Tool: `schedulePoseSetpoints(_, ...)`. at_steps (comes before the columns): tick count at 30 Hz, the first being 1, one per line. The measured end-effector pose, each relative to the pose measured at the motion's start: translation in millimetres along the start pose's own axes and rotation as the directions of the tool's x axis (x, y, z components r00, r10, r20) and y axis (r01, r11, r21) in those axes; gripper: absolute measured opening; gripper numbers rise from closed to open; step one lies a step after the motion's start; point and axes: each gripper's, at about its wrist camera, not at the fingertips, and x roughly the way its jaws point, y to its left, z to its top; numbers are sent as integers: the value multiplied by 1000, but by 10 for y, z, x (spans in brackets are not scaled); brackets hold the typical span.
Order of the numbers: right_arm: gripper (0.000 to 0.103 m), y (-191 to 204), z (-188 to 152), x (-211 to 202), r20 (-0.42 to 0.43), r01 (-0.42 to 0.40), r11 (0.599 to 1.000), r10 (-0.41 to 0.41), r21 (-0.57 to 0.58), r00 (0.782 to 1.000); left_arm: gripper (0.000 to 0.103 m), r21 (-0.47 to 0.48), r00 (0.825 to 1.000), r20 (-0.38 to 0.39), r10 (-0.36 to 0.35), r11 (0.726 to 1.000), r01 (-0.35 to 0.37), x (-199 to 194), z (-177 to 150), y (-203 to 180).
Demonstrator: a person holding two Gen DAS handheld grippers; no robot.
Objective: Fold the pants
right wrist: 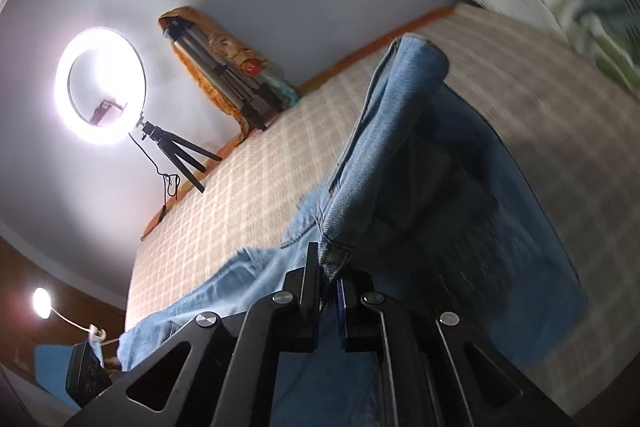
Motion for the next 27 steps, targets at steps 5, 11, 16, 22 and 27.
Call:
schedulePoseSetpoints(5, 4, -330, -258, -21, 6, -45, 996, 45, 74, 999, 5, -20, 1000, 19, -1, 1000, 2, 13, -33, 6)
schedulePoseSetpoints(11, 13, -568, -377, 60, -15, -109, 988, 111, 109, 994, 4, -1, 1000, 7, 20, 1000, -20, 102, -113, -127)
schedulePoseSetpoints(16, 62, -685, -256, 51, 20, -58, 989, 56, 140, 998, 5, 10, 999, 0, 45, 999, -45, 131, -134, -185)
schedulePoseSetpoints(22, 18, -1045, -180, 104, 64, -123, 942, 108, 311, 992, 5, -4, 998, 15, 61, 998, -61, 74, -96, -154)
schedulePoseSetpoints(27, 3, -1105, -217, -63, 64, -119, 944, 104, 309, 993, 5, 25, 998, 21, 66, 997, -67, -1, -113, -237)
